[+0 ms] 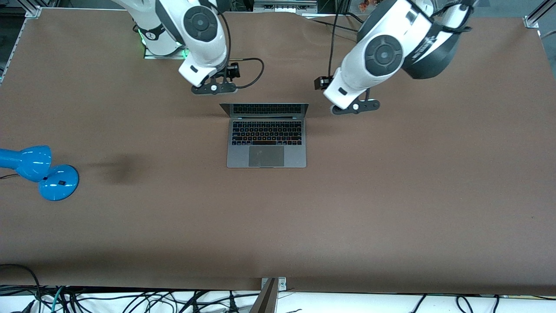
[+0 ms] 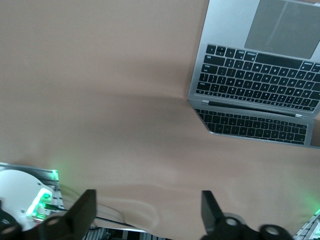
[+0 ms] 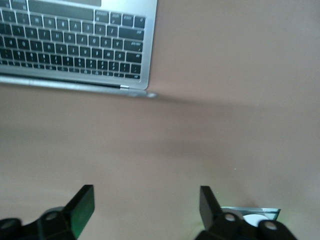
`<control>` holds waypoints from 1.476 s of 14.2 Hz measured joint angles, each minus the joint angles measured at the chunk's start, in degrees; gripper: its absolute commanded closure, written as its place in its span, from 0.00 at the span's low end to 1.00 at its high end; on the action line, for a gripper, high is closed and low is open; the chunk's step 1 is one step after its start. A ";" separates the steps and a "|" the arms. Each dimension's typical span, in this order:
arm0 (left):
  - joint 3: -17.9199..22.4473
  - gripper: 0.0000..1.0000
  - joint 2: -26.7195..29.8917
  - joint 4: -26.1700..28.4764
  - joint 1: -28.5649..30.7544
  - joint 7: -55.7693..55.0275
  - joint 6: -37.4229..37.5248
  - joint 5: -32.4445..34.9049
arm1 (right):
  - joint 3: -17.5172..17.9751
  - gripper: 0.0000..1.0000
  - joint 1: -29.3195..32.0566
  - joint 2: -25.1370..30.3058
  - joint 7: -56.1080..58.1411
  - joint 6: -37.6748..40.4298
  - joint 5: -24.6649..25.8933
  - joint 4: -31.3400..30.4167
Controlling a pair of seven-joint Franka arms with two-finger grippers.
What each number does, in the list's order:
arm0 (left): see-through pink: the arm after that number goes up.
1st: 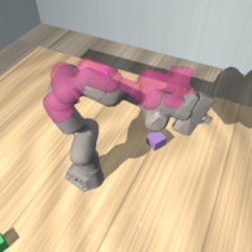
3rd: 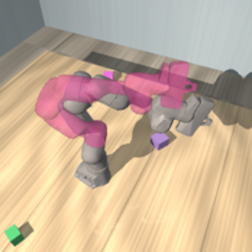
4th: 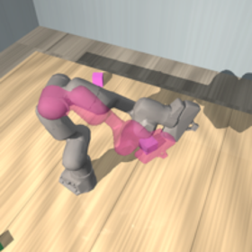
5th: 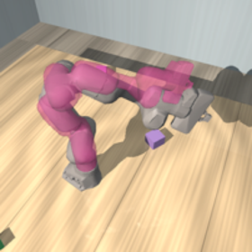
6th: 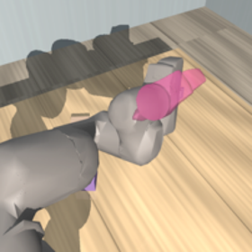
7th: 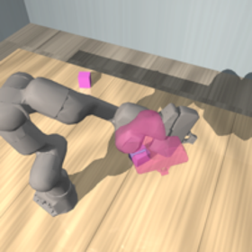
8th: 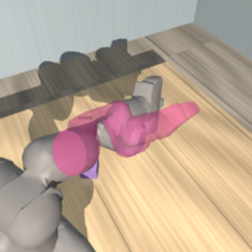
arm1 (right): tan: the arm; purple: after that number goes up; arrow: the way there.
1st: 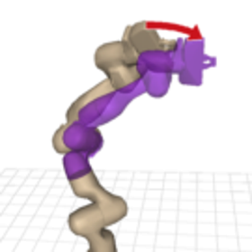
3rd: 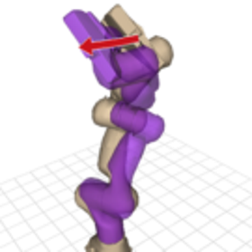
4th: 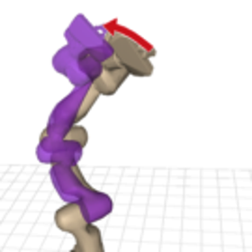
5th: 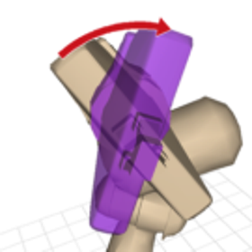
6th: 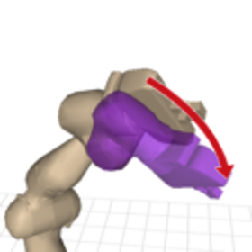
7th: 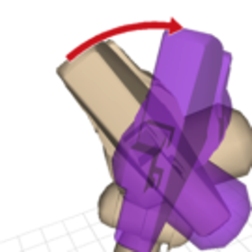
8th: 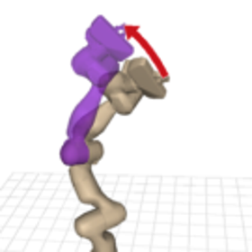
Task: Close laptop with both arms from behind
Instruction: 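Lower both grippers onto the back of the open laptop screen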
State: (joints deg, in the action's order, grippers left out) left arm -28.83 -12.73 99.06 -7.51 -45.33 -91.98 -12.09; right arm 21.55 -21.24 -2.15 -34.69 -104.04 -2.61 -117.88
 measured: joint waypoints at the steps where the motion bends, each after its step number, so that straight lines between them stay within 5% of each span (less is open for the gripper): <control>1: -0.04 1.00 -0.84 0.10 -0.58 -0.94 -0.51 -0.48 | 0.38 1.00 0.01 -0.02 -0.16 -0.22 0.00 -0.37; 5: 0.08 1.00 -2.63 2.54 -0.59 -1.53 -2.51 -5.89 | 0.56 1.00 0.04 -0.41 -0.17 -0.67 0.00 -0.53; 13: -0.48 1.00 -6.05 6.02 -1.66 -1.51 -9.13 -6.40 | 1.13 1.00 -0.09 -4.30 -0.17 -11.58 0.48 -0.58; 21: -0.47 1.00 -9.14 6.26 -2.95 -1.58 -14.83 -6.40 | 0.74 1.00 0.64 -8.40 -0.17 -17.05 6.52 2.23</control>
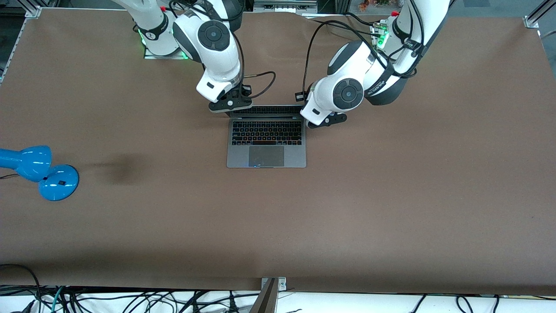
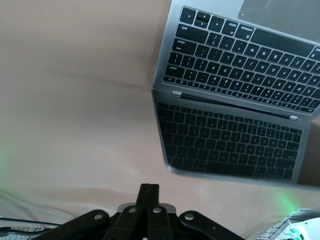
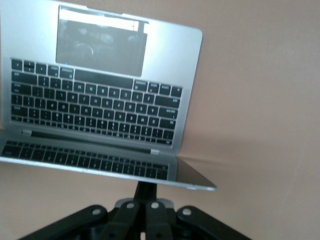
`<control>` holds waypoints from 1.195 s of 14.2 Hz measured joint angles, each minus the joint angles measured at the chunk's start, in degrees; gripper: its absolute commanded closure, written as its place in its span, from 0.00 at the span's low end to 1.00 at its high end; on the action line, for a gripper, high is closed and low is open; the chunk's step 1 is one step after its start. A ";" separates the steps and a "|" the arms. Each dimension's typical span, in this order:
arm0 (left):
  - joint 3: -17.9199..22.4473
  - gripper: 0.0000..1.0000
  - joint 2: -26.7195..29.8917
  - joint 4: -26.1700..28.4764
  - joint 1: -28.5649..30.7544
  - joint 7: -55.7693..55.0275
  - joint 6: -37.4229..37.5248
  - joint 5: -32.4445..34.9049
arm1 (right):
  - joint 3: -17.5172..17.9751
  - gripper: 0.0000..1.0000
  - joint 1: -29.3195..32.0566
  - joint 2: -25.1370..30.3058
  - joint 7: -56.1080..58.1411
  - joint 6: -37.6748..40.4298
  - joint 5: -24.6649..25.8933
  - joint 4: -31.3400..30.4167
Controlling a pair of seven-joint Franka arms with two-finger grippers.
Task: Close laptop with both arms from behind
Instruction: 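Lower both grippers onto the back of the open laptop screen, then push the screen down toward the keyboard with both grippers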
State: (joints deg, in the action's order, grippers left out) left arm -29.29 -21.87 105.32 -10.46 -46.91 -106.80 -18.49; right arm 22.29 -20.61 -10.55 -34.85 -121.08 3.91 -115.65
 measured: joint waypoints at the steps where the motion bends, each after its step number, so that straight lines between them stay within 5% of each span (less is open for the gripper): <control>1: 0.01 1.00 -0.43 0.00 0.00 0.00 -1.14 0.00 | -0.03 1.00 0.34 -1.04 0.00 -0.42 0.29 0.99; 17: 0.69 1.00 -16.09 -10.80 -0.11 0.03 -11.32 10.03 | -3.51 1.00 3.26 -22.30 0.22 -6.43 8.69 17.71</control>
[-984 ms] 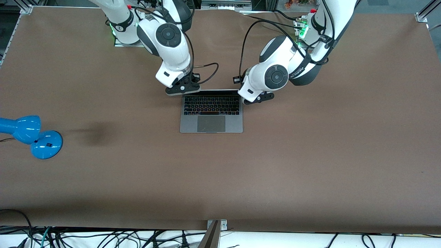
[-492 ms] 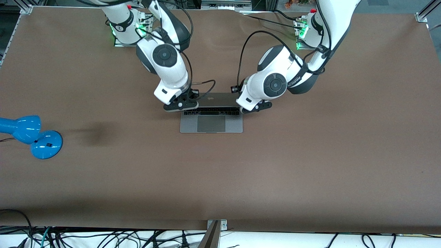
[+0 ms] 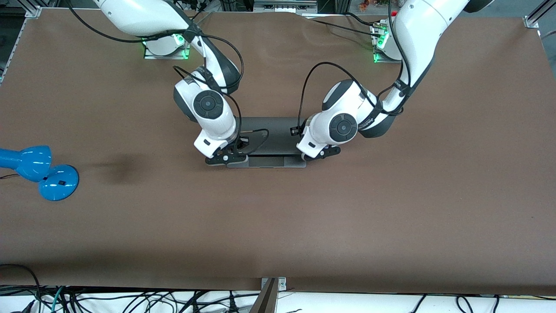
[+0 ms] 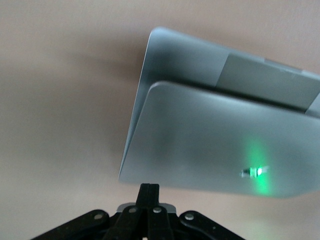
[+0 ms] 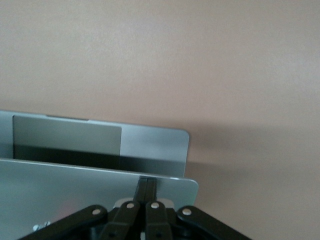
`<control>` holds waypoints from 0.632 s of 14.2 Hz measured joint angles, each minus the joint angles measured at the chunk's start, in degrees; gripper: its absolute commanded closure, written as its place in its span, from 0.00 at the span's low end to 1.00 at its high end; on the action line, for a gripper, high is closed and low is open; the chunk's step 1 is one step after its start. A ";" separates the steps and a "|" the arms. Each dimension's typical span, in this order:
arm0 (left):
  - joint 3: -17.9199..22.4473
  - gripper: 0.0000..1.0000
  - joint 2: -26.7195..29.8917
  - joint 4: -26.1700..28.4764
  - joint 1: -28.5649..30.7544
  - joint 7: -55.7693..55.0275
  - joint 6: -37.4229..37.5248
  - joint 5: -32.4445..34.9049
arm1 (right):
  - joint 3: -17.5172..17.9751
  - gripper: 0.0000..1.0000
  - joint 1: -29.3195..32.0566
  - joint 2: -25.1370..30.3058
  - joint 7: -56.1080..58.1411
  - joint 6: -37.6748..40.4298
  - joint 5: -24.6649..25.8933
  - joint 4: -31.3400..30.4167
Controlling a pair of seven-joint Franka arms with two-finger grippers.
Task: Close laptop with both arms from behind
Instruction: 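Push the screen down toward the keyboard with both grippers, then press the closed lid flat with both grippers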
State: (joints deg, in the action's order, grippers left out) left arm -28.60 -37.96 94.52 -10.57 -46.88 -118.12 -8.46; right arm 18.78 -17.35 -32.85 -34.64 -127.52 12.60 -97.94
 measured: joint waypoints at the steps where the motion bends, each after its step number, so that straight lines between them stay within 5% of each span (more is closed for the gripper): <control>1: 0.06 1.00 -0.93 -0.26 -0.01 0.00 -0.98 0.50 | -0.24 1.00 -0.02 -0.94 0.06 0.00 0.47 0.76; 9: 1.02 1.00 -5.38 -0.72 -0.04 0.05 -6.18 2.62 | -0.97 1.00 -0.01 -6.08 0.40 -5.43 3.53 1.87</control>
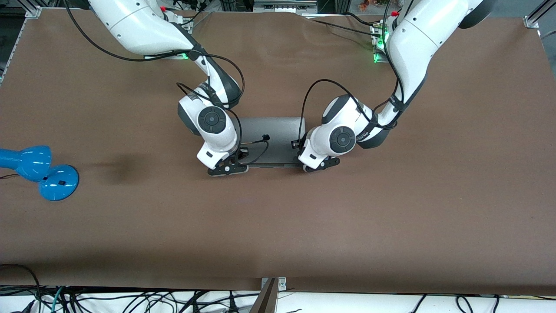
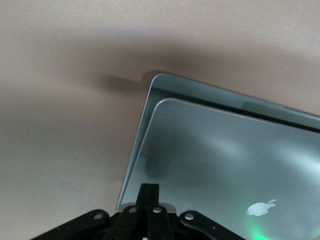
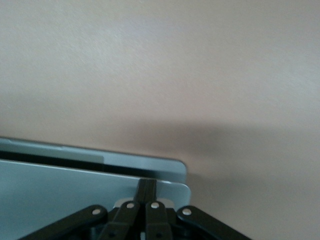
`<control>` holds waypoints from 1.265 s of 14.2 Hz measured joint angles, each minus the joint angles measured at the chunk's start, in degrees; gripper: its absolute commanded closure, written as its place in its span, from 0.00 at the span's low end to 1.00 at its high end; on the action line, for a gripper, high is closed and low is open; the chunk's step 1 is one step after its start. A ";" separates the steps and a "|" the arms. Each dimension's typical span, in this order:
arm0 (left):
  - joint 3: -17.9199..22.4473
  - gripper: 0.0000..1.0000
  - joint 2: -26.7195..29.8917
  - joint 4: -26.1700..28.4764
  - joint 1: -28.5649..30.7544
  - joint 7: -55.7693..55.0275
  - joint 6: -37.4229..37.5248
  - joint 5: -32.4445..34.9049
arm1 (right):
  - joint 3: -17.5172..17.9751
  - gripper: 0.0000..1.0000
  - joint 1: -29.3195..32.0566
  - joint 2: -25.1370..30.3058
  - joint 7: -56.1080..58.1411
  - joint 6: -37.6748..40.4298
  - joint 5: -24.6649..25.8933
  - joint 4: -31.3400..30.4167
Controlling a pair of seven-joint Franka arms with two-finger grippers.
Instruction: Close laptop with both arms from behind
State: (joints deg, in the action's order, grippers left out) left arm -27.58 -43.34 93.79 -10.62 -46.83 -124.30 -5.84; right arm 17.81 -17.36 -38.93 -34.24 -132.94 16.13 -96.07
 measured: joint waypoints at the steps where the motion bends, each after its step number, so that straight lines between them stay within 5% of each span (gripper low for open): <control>1: 0.18 1.00 -0.29 0.00 -0.01 0.03 -0.58 0.01 | 0.00 1.00 0.00 -0.78 0.00 -1.07 0.00 0.01; 10: 3.71 1.00 -2.19 -1.29 -3.16 0.17 -2.27 0.02 | -0.02 1.00 0.00 -3.25 0.02 -4.34 0.11 0.29; 11: 3.72 1.00 -2.26 -1.38 -3.19 0.17 -2.28 0.02 | -0.05 0.86 0.03 -3.32 0.03 -4.58 0.11 1.03; 13: 3.75 1.00 -2.30 -1.49 -3.19 0.17 -2.28 0.02 | -0.13 0.00 0.80 -3.34 0.02 -1.10 -0.91 3.69; 14: 3.77 0.82 -2.31 -1.52 -3.19 0.17 -2.28 0.02 | -0.13 0.00 1.52 -3.33 0.05 2.44 -2.38 5.70; 15: 3.81 0.22 -2.32 -1.56 -3.18 0.17 -2.28 0.02 | -0.13 0.00 2.18 -3.27 0.35 5.94 -3.81 7.98; 16: 3.92 0.00 -2.33 -1.64 -3.15 0.17 -2.32 0.02 | -0.12 0.00 2.65 -3.05 0.63 8.86 -4.79 9.95; 18: 4.22 0.00 -2.32 -2.17 -3.00 0.24 -2.37 0.03 | -0.11 0.00 3.23 -1.74 0.70 13.24 -5.43 11.93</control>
State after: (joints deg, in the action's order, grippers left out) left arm -23.36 -45.66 91.62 -13.62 -46.60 -126.66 -5.81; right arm 17.70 -14.13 -40.67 -33.54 -119.70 10.69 -84.15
